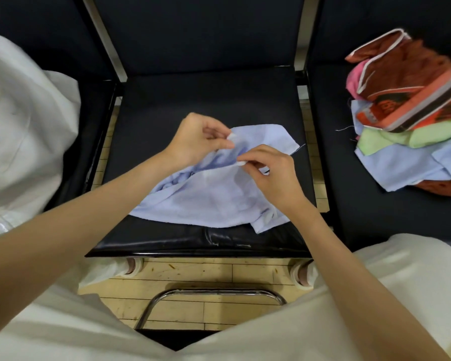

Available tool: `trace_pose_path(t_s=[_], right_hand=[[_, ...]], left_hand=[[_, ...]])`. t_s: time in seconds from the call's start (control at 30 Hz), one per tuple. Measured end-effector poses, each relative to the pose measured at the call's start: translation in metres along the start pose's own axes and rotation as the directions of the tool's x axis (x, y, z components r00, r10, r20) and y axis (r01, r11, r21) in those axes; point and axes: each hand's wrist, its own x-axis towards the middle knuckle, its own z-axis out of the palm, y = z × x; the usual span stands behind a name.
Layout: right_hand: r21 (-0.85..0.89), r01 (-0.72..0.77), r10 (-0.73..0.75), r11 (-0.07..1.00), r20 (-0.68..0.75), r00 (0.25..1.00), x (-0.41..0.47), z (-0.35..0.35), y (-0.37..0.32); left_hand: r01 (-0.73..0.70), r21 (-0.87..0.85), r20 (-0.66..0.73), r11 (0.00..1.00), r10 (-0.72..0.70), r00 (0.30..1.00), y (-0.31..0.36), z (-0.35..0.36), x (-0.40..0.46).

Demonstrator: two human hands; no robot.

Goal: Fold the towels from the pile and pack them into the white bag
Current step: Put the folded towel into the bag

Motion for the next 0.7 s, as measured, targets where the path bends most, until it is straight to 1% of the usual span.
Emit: trace_pose_path(t_s=[0.1, 0.17, 0.23, 0.3, 0.37, 0.5, 0.57, 0.6, 0.7], right_hand=[[0.029, -0.087, 0.088, 0.996, -0.033, 0.996, 0.0, 0.0, -0.002], [0.09, -0.182, 0.184, 0.979, -0.01, 0.983, 0.0, -0.001, -0.004], [0.122, -0.226, 0.225, 0.966, 0.027, 0.974, 0.001, 0.0, -0.006], [0.113, -0.238, 0.233, 0.965, 0.056, 0.971, 0.001, 0.001, -0.006], [0.09, -0.236, 0.231, 0.967, 0.062, 0.971, 0.001, 0.001, -0.005], [0.01, -0.141, 0.141, 0.99, 0.023, 0.99, 0.001, 0.003, -0.003], [-0.038, -0.136, 0.136, 0.99, 0.007, 0.991, -0.001, 0.004, 0.0], [-0.055, -0.141, 0.141, 0.988, -0.004, 0.99, -0.001, 0.004, 0.002], [-0.086, -0.16, 0.159, 0.983, -0.017, 0.987, -0.003, 0.005, 0.008]], left_hand=[[0.007, 0.004, 0.027, 1.0, -0.007, 1.0, -0.007, 0.003, -0.003], [0.01, -0.008, 0.032, 1.0, -0.01, 0.999, -0.008, 0.004, -0.004], [-0.016, -0.024, 0.071, 1.0, 0.017, 0.997, -0.008, 0.006, -0.006], [-0.043, -0.017, 0.127, 0.999, 0.045, 0.991, -0.006, 0.006, -0.009], [-0.057, -0.003, 0.153, 0.998, 0.056, 0.987, -0.006, 0.006, -0.01], [-0.039, 0.002, 0.158, 0.999, 0.038, 0.987, -0.008, 0.003, -0.011], [-0.017, 0.03, 0.127, 0.999, 0.013, 0.992, -0.014, -0.005, -0.013], [0.007, 0.056, 0.082, 0.998, -0.012, 0.997, -0.02, -0.012, -0.015], [0.143, 0.196, -0.113, 0.97, -0.123, 0.986, -0.051, -0.042, -0.033]])
